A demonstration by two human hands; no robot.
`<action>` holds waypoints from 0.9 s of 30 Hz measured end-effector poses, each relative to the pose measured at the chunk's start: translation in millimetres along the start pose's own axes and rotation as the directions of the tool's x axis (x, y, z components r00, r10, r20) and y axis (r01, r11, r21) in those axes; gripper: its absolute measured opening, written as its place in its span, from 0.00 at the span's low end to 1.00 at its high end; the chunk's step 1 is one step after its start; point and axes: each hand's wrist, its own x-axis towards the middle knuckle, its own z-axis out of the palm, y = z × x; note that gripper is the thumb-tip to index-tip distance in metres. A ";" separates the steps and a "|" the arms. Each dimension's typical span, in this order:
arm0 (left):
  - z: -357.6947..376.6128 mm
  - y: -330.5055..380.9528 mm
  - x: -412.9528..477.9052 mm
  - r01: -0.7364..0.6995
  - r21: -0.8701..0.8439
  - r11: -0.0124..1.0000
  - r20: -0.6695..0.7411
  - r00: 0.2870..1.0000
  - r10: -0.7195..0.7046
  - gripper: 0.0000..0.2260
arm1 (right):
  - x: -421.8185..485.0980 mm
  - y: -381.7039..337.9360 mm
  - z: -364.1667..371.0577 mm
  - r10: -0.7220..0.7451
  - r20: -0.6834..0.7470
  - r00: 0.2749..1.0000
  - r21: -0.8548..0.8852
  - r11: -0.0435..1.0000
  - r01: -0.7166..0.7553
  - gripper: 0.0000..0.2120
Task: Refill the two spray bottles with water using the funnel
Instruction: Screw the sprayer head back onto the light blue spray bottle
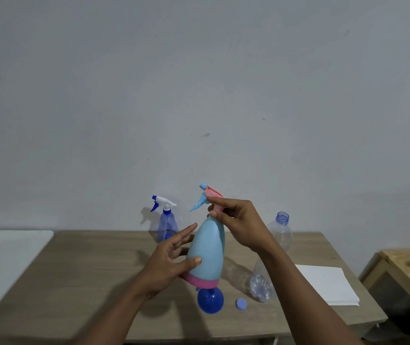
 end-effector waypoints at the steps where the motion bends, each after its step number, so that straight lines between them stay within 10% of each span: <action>1: -0.9 1.6 -0.3 0.010 -0.007 1.000 0.011 1.000 -0.010 0.35 | -0.1 -2.8 -1.7 0.001 0.011 1.000 0.044 0.999 -0.002 0.16; 13: -6.1 1.6 -0.4 0.082 -0.061 0.995 0.152 0.986 -0.072 0.38 | 0.7 -11.4 -16.5 0.080 0.269 0.960 0.125 0.985 -0.117 0.21; 27: 4.1 1.4 -3.1 0.070 -0.052 0.996 0.006 0.998 -0.069 0.36 | -7.2 -1.6 10.1 0.038 -0.005 0.999 0.147 0.988 -0.037 0.25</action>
